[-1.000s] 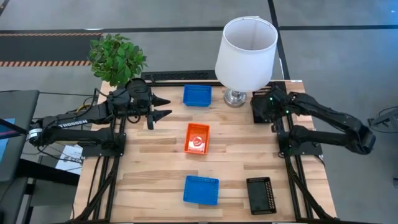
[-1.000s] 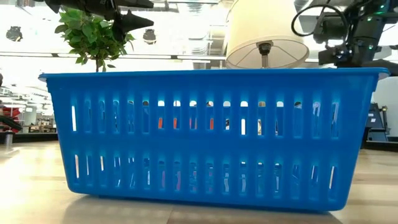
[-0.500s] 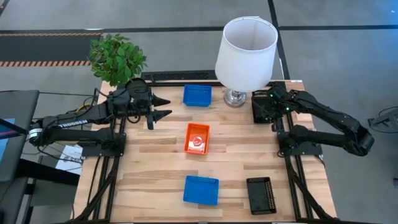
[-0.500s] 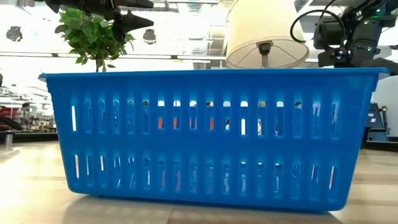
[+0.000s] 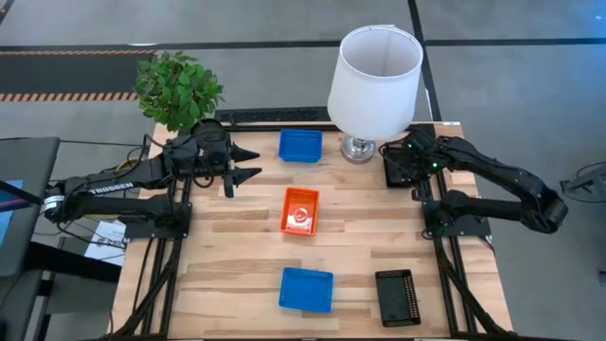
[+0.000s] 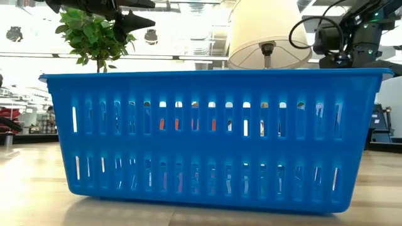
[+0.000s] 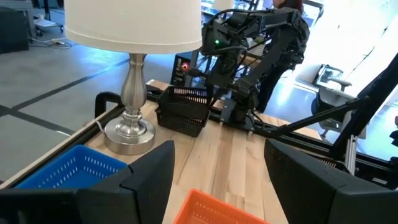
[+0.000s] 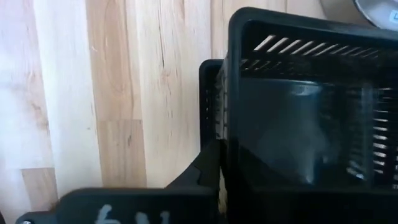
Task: Stack baskets by color
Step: Stack the left black bin on top of the top right black bin
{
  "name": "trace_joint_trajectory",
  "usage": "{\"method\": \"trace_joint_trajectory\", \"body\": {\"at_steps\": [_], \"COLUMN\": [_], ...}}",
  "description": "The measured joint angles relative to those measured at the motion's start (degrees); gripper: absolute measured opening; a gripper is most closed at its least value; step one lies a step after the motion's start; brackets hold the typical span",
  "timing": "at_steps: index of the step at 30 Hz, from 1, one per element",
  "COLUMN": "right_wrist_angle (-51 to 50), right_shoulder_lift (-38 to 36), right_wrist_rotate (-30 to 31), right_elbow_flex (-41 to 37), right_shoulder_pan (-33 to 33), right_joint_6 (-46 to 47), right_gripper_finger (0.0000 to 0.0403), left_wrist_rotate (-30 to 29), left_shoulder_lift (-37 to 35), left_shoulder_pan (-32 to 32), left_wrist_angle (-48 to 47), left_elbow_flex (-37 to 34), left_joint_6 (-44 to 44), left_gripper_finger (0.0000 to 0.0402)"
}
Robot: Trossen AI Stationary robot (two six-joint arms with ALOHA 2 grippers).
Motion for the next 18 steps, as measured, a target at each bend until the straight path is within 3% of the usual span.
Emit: {"method": "trace_joint_trajectory", "body": {"at_steps": [18], "right_wrist_angle": [-1.06], "right_shoulder_lift": [0.43], "right_wrist_rotate": [0.15], "right_elbow_flex": [0.01], "right_shoulder_pan": [0.02], "right_joint_6": [1.84], "right_gripper_finger": [0.0125], "left_wrist_rotate": [0.17], "left_shoulder_lift": [0.0], "left_shoulder_pan": [0.0], "left_wrist_angle": [-0.03], "left_elbow_flex": [0.02], "left_joint_6": [0.02], "left_gripper_finger": [0.0235]}}
